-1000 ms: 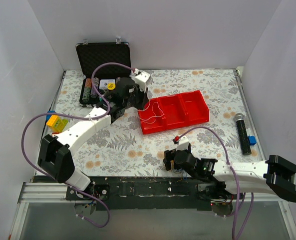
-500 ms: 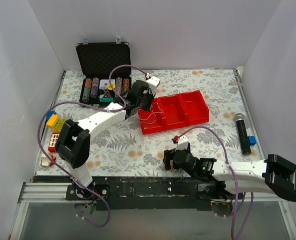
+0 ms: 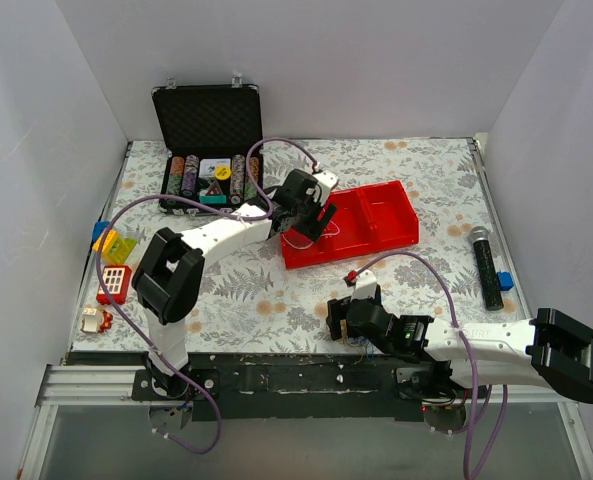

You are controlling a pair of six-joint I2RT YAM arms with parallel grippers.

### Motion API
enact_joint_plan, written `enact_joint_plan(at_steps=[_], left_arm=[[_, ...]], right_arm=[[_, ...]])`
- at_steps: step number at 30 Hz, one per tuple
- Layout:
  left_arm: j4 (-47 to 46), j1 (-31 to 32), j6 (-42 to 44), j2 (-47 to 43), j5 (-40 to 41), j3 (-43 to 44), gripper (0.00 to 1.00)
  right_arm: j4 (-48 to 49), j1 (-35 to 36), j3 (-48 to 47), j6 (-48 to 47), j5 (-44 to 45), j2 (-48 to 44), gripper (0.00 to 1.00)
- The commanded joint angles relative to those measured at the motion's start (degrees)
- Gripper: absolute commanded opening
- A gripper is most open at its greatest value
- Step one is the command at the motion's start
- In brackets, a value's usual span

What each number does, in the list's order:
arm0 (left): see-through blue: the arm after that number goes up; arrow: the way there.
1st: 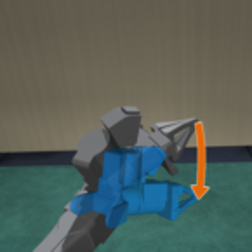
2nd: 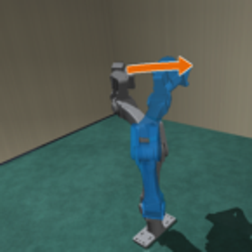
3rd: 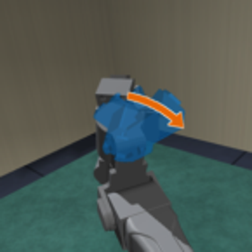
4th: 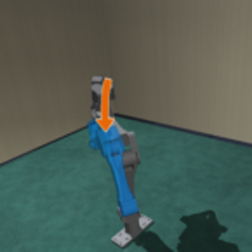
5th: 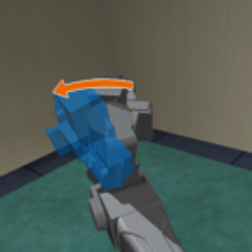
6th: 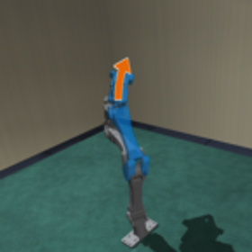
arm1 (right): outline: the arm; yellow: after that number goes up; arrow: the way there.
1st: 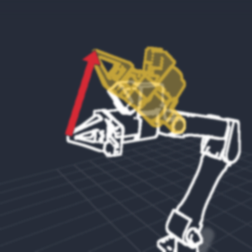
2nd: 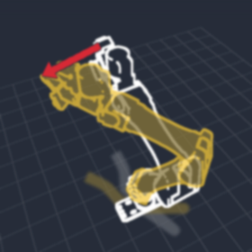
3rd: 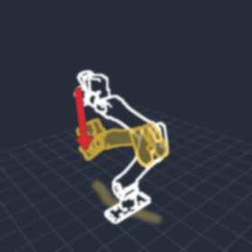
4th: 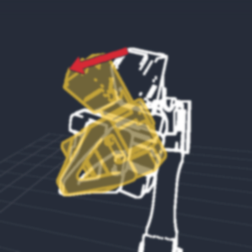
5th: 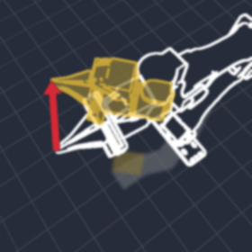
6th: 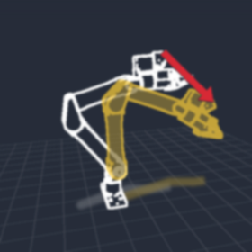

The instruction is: Untangle the cables

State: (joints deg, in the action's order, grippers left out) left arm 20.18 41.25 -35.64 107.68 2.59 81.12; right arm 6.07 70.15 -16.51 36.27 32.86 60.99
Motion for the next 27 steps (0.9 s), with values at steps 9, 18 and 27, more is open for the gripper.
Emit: enact_joint_plan(at_steps=[9, 18, 27], left_arm=[[8.73, -0.65, 6.28, -5.81, -5.65, 14.24, 0.89], [5.84, 1.37, 4.09, -8.1, -15.94, -1.49, 0.84], [0.74, 1.81, 1.62, -5.02, -15.78, -1.4, 0.68]], right_arm=[[1.05, -0.01, -3.44, 0.73, -0.17, 1.15, 0.93], [0.62, -0.01, -3.26, 0.47, 0.1, -0.17, 0.92], [0.26, -0.01, -2.47, 1.52, 0.27, -1.05, 0.91]])
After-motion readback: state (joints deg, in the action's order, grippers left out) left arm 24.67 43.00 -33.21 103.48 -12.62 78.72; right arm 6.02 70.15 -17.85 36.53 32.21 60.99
